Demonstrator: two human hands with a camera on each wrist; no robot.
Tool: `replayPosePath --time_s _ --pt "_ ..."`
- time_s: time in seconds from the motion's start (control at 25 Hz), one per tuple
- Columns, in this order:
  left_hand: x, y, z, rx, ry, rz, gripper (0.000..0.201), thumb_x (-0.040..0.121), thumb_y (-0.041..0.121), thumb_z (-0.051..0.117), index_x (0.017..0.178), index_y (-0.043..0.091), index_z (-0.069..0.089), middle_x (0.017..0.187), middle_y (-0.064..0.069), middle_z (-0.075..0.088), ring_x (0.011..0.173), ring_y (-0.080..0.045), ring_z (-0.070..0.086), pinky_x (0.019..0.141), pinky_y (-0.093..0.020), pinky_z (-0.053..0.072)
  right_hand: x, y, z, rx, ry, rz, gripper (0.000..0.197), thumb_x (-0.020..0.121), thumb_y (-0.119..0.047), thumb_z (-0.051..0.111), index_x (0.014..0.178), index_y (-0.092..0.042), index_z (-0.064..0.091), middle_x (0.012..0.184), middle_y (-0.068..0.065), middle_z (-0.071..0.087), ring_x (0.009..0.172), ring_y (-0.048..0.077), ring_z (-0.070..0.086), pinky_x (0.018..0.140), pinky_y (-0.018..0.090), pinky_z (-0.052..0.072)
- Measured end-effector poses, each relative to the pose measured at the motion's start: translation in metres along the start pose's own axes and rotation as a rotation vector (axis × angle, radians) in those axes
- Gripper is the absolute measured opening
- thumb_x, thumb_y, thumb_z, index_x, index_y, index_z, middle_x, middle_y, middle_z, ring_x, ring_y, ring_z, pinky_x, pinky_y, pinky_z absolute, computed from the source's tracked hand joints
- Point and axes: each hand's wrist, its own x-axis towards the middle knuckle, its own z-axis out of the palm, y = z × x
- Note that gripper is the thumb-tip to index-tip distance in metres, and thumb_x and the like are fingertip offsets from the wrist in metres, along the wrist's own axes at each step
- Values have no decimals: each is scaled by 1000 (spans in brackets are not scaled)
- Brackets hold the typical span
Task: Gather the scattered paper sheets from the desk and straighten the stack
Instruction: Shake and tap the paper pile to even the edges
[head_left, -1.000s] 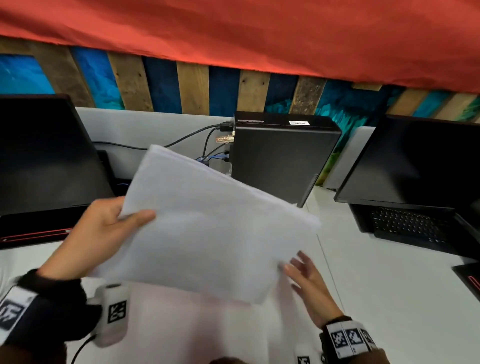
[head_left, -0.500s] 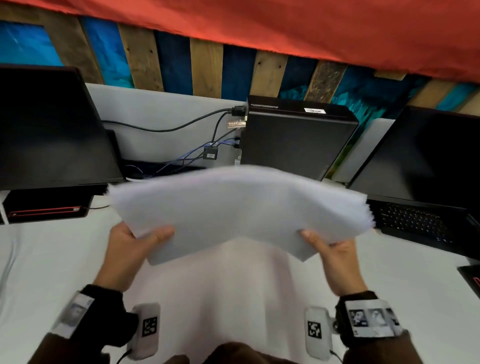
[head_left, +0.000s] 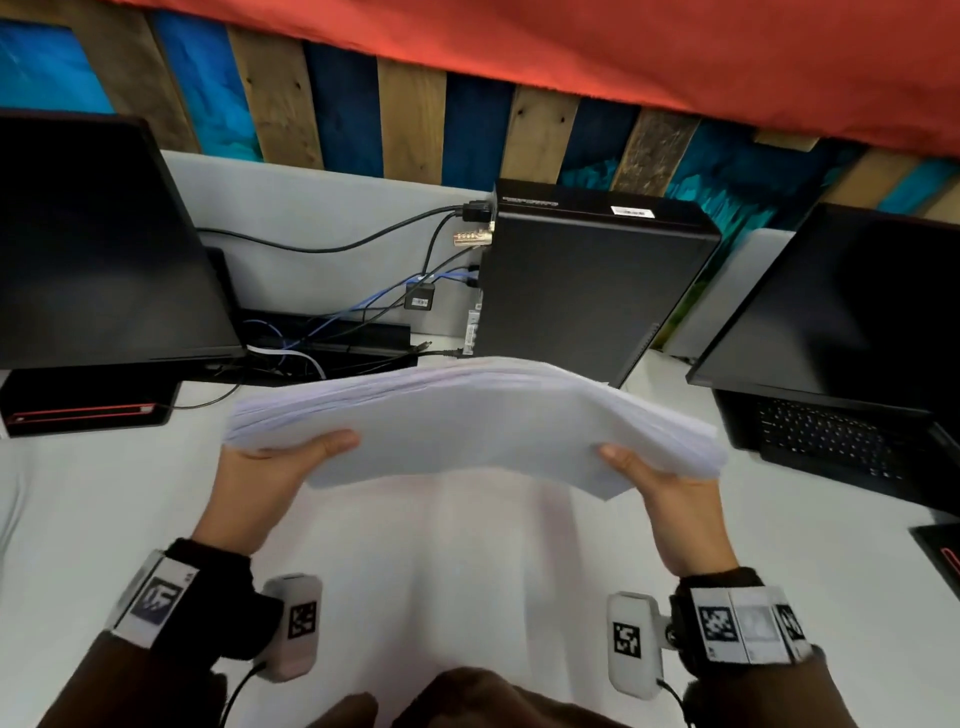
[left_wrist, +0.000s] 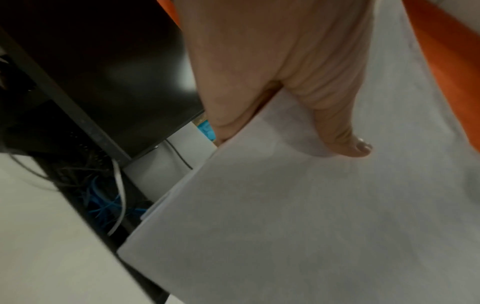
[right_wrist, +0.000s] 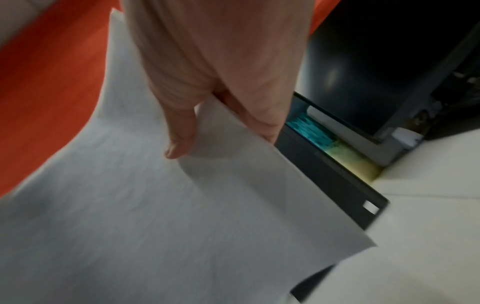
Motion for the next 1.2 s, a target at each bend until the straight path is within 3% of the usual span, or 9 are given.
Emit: replayPosePath --time_s 0.32,0.48,0.6,0.72,0.84,0.96,1.0,1.08,1.2 --pt "0 -83 -5 128 27 -198 28 66 -9 76 75 16 69 62 18 73 60 -1 65 57 -9 52 -13 84 7 -86 29 347 22 72 0 76 82 -19 72 73 -10 77 69 9 72 55 16 53" --pt "-3 -84 -1 35 28 -139 17 74 14 72 91 15 67 85 3 70 69 2 63 66 -11 50 -12 80 8 -1 68 233 12 81 -7 69 92 -12 71 81 -9 75 74 3 69 62 14 51" --pt "1 -83 3 -31 92 -132 31 78 45 48 89 25 68 94 1 63 86 -14 55 76 -29 40 -7 72 18 57 201 171 19 89 -22 54 83 -8 65 77 -3 62 72 8 58 67 17 46" --pt "6 -80 10 -46 169 -150 30 85 34 41 79 27 69 94 6 64 92 -17 53 79 -33 37 4 76 21 45 338 225 22 88 -19 52 74 -11 67 78 2 61 81 19 54 78 32 42" --pt "7 -70 8 -10 161 -152 28 82 34 44 78 29 71 98 4 66 100 -19 54 89 -34 39 8 78 22 54 379 273 24 88 -24 55 70 -11 65 77 4 57 78 20 52 75 33 41" --pt "2 -45 7 464 229 112 40 73 49 53 108 31 61 121 -5 59 116 -24 49 104 -50 34 10 77 23 70 415 277 29 91 -24 55 67 -10 62 72 6 52 73 20 49 68 30 41" --pt "5 -32 17 758 156 284 60 69 55 57 122 27 53 129 -3 54 123 -24 44 108 -52 27 11 76 23 62 422 276 29 91 -24 55 67 -9 61 72 7 52 71 20 49 66 30 41" --pt "9 -13 56 1202 -229 478 88 60 68 59 137 29 38 136 4 49 134 -23 36 112 -59 12 11 77 22 55 424 287 29 91 -24 55 67 -8 61 71 7 50 70 19 48 64 29 40" --pt "19 -16 112 1508 -776 254 78 73 55 58 140 26 31 130 -1 56 128 -25 44 113 -56 15 12 73 24 66 405 283 30 92 -25 55 66 -10 62 67 4 52 67 18 49 62 26 41"
